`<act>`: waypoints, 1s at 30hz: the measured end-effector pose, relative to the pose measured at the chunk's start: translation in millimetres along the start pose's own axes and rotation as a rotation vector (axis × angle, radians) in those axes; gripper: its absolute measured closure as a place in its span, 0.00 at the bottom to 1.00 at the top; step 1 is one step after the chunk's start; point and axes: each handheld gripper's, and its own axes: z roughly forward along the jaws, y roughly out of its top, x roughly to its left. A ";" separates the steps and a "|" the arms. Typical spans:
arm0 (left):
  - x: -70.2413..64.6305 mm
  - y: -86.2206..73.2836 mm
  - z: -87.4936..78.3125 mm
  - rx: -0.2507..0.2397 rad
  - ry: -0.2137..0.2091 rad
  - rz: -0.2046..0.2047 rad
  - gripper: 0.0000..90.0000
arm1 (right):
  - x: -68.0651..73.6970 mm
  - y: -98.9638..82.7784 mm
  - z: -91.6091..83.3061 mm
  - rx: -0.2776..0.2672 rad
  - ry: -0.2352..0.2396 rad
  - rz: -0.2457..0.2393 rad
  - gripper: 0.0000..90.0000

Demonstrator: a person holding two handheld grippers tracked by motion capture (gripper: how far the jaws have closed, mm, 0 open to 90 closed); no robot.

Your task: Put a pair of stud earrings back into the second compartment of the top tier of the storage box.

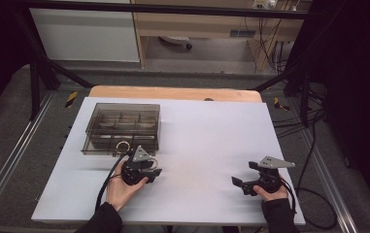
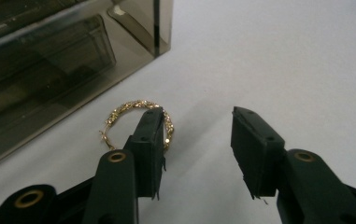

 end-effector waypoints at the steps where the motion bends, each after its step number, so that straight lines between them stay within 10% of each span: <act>1: 0.6 0.2 1.1 0.000 0.005 0.000 0.63 | -0.1 0.0 0.1 -0.001 -0.002 0.001 0.01; 30: 7.4 1.3 20.7 0.012 0.064 -0.045 0.85 | -0.1 0.2 -0.6 0.000 0.001 0.003 0.01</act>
